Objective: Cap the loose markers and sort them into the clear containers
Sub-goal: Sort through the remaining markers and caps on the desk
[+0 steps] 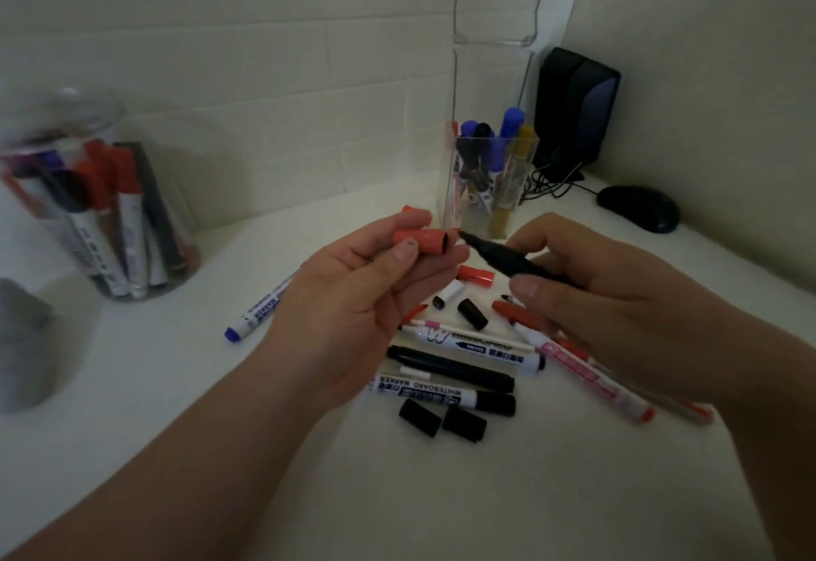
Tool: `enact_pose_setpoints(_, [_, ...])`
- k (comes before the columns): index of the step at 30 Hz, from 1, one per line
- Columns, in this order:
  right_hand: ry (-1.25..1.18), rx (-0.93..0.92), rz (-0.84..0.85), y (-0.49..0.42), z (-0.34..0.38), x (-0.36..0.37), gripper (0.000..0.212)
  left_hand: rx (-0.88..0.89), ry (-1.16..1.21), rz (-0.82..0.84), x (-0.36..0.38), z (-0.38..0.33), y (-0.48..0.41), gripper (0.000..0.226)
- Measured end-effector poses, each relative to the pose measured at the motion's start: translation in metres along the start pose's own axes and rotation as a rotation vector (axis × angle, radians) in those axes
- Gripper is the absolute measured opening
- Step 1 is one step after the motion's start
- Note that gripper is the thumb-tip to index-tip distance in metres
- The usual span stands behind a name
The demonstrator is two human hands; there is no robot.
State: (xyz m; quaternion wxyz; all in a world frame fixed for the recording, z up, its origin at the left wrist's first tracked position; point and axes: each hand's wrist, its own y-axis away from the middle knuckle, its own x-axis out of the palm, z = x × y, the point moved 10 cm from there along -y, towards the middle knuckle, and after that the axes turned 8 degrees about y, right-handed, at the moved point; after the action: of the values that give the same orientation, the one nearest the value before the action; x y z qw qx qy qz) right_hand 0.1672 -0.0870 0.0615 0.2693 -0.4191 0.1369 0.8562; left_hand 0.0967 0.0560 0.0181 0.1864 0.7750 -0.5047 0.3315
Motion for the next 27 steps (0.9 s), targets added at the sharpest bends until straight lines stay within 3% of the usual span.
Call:
enact_pose_setpoints(7, [0.269,-0.01,-0.01,0.001,0.004,0.001,0.007,0.012,-0.069,0.017,0.003,0.003,0.0,0.038])
enact_pose_setpoints(19, [0.358,-0.164,-0.17,0.005,0.019,-0.013,0.035,-0.036,-0.225,0.124,0.006,0.01,0.004,0.024])
enact_pose_setpoints(24, [0.328,-0.256,-0.228,0.01,0.027,-0.014,0.019,-0.029,-0.395,0.117,0.006,0.006,0.005,0.02])
enact_pose_setpoints(27, [0.327,-0.29,-0.247,0.011,0.028,-0.014,0.017,0.041,-0.661,0.152,0.009,-0.004,0.009,0.023])
